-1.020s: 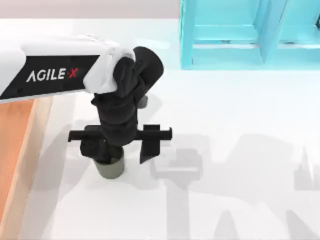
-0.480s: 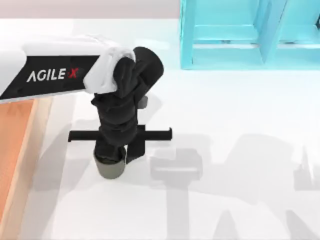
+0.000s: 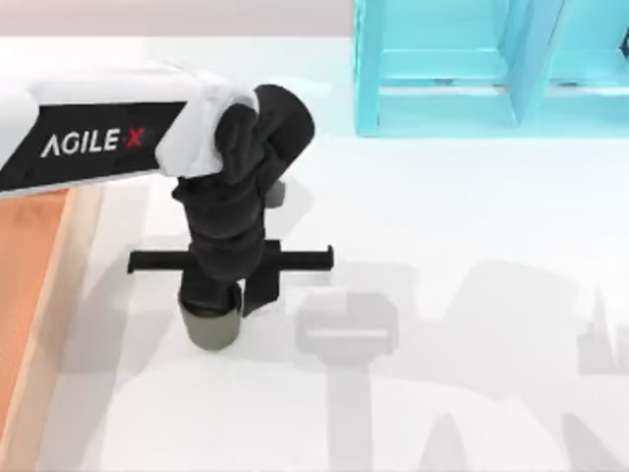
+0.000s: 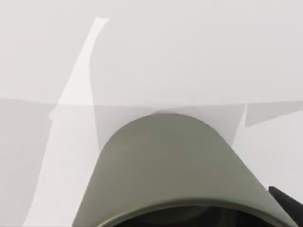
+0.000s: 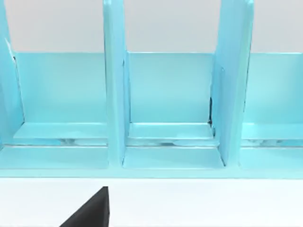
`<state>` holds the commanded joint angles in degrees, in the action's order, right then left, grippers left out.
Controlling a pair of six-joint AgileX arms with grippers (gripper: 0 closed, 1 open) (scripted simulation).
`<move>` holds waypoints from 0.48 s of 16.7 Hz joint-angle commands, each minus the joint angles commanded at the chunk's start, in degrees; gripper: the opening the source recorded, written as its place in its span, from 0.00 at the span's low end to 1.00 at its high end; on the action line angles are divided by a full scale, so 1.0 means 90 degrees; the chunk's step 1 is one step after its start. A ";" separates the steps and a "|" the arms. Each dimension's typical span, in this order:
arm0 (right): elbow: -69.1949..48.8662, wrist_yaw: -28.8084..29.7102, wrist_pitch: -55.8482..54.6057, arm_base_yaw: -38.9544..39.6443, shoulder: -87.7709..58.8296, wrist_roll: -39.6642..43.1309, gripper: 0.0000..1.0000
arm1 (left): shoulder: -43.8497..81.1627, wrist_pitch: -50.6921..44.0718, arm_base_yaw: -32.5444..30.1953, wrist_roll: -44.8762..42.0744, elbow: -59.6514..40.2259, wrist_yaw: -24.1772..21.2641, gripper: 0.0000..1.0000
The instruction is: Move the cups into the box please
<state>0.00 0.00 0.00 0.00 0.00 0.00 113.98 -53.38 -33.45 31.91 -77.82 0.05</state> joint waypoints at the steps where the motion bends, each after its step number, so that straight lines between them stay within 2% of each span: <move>1: 0.0000 0.0000 0.0000 0.0000 0.0000 0.0000 1.00 | -0.0149 -0.0141 0.0149 -0.0145 -0.0046 0.0001 0.00; 8: 0.0000 0.0000 0.0000 0.0000 0.0000 0.0000 1.00 | -0.1404 -0.1873 0.1442 -0.1427 -0.0371 0.0000 0.00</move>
<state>0.00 0.00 0.00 0.00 0.00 0.00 101.34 -70.23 -20.47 19.06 -81.16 0.05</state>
